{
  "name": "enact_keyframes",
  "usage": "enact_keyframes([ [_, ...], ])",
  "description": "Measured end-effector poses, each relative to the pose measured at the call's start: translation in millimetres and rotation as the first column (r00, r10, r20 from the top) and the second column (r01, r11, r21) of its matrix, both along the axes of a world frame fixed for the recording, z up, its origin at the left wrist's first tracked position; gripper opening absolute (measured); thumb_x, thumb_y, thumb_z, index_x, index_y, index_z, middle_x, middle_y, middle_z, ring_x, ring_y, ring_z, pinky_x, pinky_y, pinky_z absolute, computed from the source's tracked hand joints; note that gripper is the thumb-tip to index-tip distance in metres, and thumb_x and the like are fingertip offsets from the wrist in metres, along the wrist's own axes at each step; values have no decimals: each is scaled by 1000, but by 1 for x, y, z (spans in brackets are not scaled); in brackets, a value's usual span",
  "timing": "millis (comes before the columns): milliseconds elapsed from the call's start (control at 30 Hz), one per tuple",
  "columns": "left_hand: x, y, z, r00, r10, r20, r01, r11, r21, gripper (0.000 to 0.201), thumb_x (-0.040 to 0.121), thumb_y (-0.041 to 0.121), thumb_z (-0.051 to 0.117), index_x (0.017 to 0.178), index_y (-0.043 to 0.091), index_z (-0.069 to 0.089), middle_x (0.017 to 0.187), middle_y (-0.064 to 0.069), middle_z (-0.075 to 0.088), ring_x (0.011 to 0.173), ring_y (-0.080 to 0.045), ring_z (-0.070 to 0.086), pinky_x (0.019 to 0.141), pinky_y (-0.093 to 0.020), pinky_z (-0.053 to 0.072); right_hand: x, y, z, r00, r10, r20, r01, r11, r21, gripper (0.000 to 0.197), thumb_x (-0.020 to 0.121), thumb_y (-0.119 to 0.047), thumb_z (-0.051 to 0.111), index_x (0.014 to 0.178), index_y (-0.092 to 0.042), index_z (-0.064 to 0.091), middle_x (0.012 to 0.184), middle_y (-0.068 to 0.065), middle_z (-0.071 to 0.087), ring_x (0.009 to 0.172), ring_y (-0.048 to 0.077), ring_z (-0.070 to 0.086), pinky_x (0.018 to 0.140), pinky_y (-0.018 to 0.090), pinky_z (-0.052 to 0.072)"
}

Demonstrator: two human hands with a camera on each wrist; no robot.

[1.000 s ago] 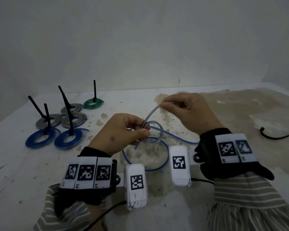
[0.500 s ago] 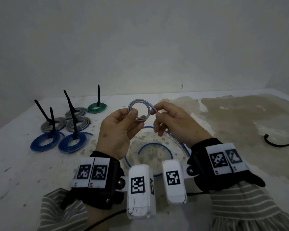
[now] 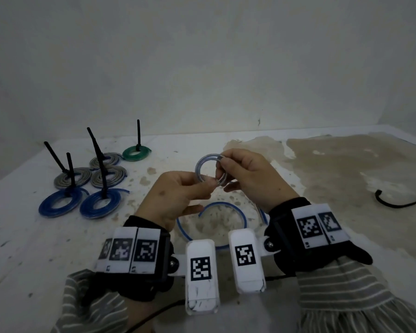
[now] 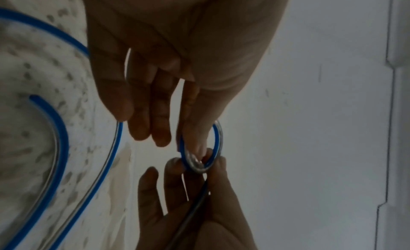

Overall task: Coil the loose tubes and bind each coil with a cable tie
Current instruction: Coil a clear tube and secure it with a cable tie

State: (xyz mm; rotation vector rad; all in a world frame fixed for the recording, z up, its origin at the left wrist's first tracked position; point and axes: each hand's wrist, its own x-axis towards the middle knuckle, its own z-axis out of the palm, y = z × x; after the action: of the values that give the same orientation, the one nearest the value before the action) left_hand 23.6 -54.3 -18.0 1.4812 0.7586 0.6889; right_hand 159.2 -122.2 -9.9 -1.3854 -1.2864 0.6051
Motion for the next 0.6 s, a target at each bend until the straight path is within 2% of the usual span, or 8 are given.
enact_keyframes([
  [100,-7,4,4,999,9,50,-14,994,109,13,79,12,67,90,19,68,73,2,71,66,-7,66,55,-19,52,0,-1,-1,995,9,99,-6,999,-35,22,94,-14,46,78,-19,60,66,-5,59,62,8,54,63,26,50],
  [233,-13,5,7,998,-58,-8,58,991,119,7,82,7,64,81,13,68,67,-2,72,60,-10,68,54,-18,54,-1,-4,-1,984,-12,179,15,1000,-15,21,93,-13,50,78,-21,63,64,-6,59,58,5,51,60,22,47],
  [333,-12,3,8,993,-106,-52,111,987,112,7,79,3,67,81,8,64,70,-10,71,59,-15,69,54,-20,55,1,-4,-1,980,-42,192,34,998,44,22,91,-12,52,75,-21,64,63,-6,60,54,2,50,57,19,44],
  [467,-11,0,8,997,-79,3,78,986,147,5,80,1,65,81,5,61,68,-13,68,57,-15,68,52,-20,55,2,-4,0,985,-90,149,76,993,92,17,91,-13,53,83,-15,68,70,-5,65,59,3,54,56,20,47],
  [533,-9,-1,8,995,-57,82,48,993,111,2,82,2,62,83,4,61,64,-11,69,58,-17,69,52,-19,54,1,-5,1,994,-87,63,80,992,95,19,92,-16,51,87,-14,69,77,-2,68,65,11,58,55,23,49],
  [600,-6,-2,8,989,-31,144,24,998,54,1,83,3,60,83,4,60,63,-7,70,59,-17,69,51,-18,53,-1,-6,3,998,-61,-19,62,994,87,22,94,-19,48,89,-13,68,79,1,69,65,13,58,54,23,48],
])
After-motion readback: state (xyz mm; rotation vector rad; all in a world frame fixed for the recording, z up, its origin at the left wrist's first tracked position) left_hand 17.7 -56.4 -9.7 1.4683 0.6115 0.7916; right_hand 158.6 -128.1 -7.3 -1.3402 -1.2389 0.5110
